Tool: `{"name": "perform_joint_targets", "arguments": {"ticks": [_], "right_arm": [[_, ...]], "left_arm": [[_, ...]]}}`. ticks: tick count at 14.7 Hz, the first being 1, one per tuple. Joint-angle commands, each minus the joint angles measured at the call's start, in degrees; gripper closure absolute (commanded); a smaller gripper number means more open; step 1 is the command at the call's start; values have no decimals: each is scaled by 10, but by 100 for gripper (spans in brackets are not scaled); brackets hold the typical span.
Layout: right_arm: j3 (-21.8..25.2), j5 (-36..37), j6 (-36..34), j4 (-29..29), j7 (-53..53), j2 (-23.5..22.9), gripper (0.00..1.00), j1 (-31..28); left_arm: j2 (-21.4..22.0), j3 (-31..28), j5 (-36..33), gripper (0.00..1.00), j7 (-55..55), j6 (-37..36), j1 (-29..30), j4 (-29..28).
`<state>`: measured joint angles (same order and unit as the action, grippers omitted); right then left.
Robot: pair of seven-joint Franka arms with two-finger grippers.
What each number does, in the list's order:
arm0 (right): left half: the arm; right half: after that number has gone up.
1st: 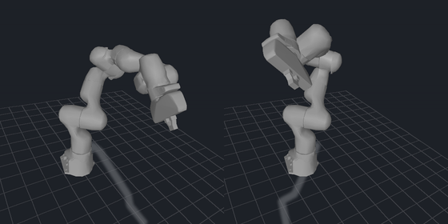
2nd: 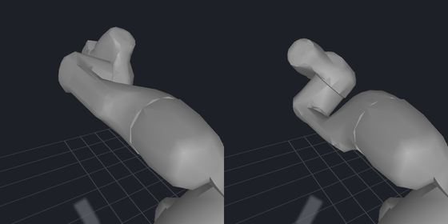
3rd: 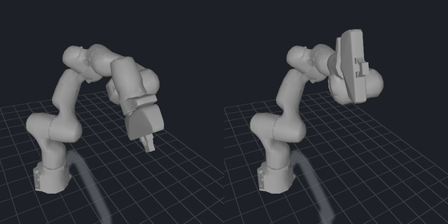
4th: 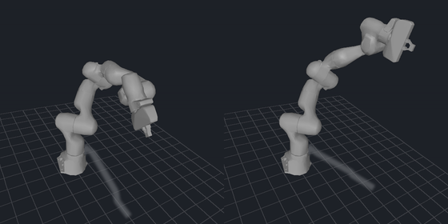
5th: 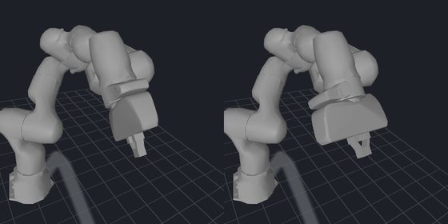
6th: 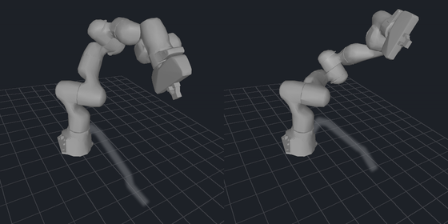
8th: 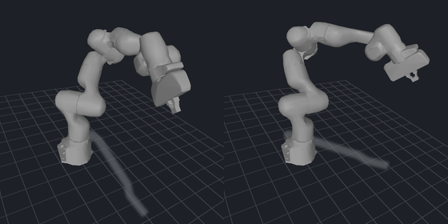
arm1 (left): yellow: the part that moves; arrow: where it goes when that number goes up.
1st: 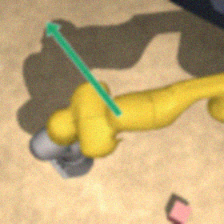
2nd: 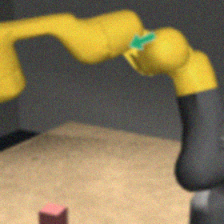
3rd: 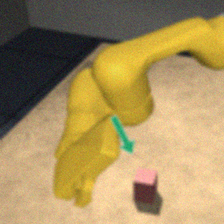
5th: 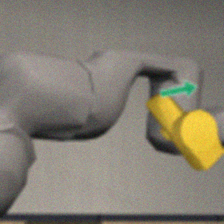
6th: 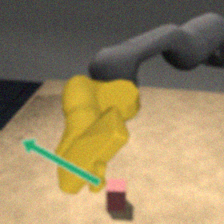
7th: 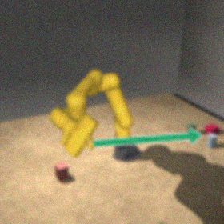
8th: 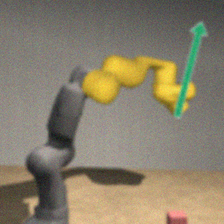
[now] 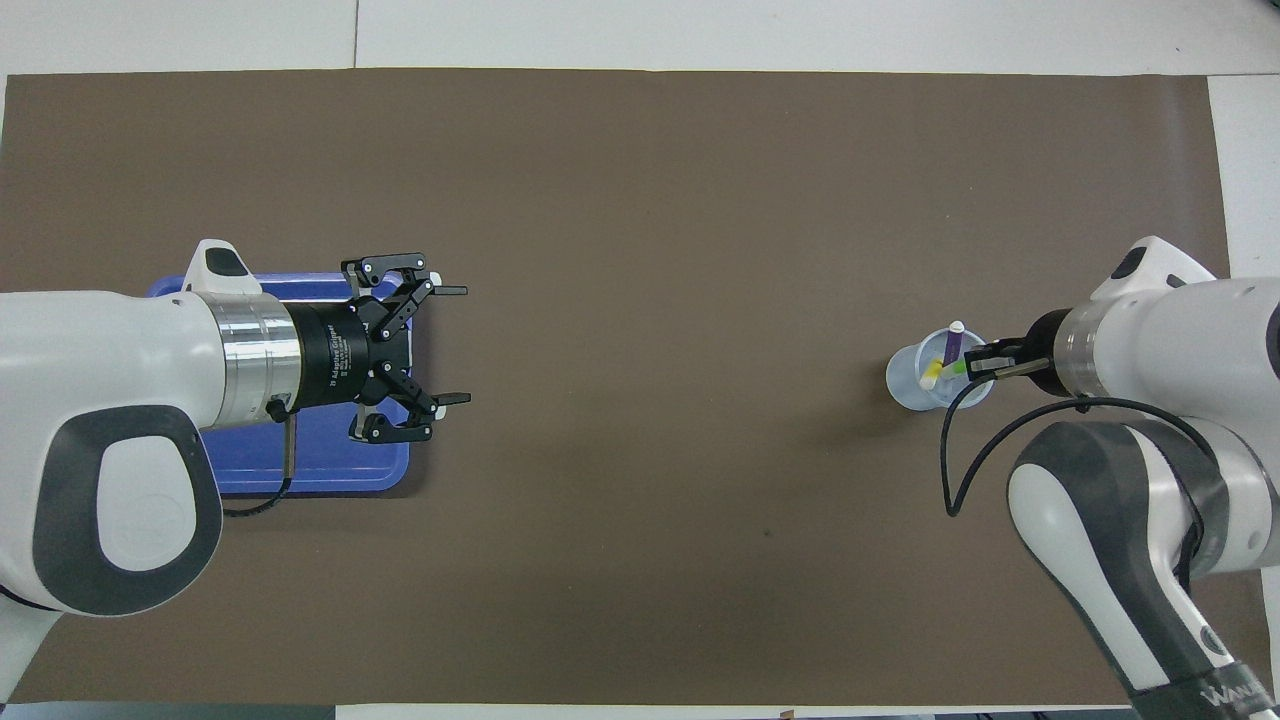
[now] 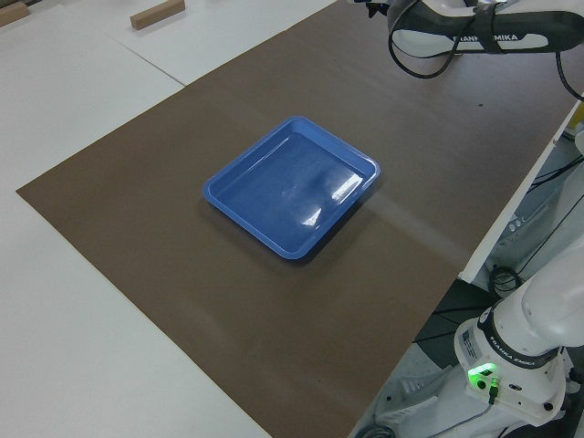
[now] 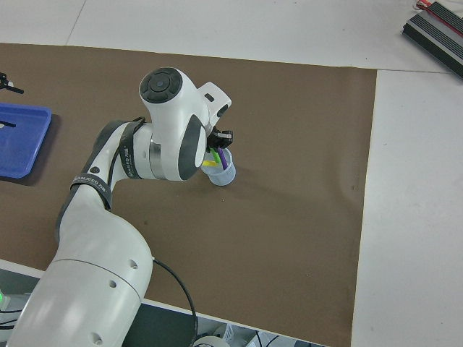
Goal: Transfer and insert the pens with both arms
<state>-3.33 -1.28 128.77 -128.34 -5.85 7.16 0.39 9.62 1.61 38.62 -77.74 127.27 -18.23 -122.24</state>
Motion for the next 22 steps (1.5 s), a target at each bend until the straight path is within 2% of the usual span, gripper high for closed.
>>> {"name": "perform_joint_targets", "arguments": {"ticks": [1, 4, 5, 6, 7, 8, 10, 13, 14, 18, 22], "right_arm": [[3, -3, 24, -10, -2, -7, 100, -4], [3, -3, 39, -24, 3, -9, 100, -4], [3, -3, 39, -24, 3, -9, 96, -4], [3, -3, 39, -24, 3, -9, 77, -4], [3, -3, 39, -24, 5, -8, 76, -4], [3, -3, 38, -24, 7, -8, 70, -3], [2, -3, 37, -24, 12, -8, 33, -3], [1, -2, 34, -16, 25, -9, 4, -2], [1, -2, 31, -3, 22, -9, 0, -2], [4, -1, -53, 53, 22, -4, 0, -2], [22, 8, -161, 156, 22, -14, 0, -4]], "left_arm": [[-15, -11, -72, 0, 60, -37, 8, 23], [-26, -12, -143, 0, 114, -80, 22, 52], [-29, -22, -159, 0, 155, -94, 28, 58], [-29, -31, -181, 0, 202, -111, 28, 65], [-30, -39, -200, 0, 256, -132, 28, 70], [-34, -56, -212, 0, 319, -154, 29, 78], [-37, -81, -224, 0, 428, -196, 29, 98], [-49, -100, -270, 0, 558, -261, 35, 139], [-57, -100, -288, 0, 587, -283, 36, 158], [-88, -84, -381, 0, 687, -374, 36, 246], [-80, -83, -390, 0, 700, -442, 35, 277]]}}
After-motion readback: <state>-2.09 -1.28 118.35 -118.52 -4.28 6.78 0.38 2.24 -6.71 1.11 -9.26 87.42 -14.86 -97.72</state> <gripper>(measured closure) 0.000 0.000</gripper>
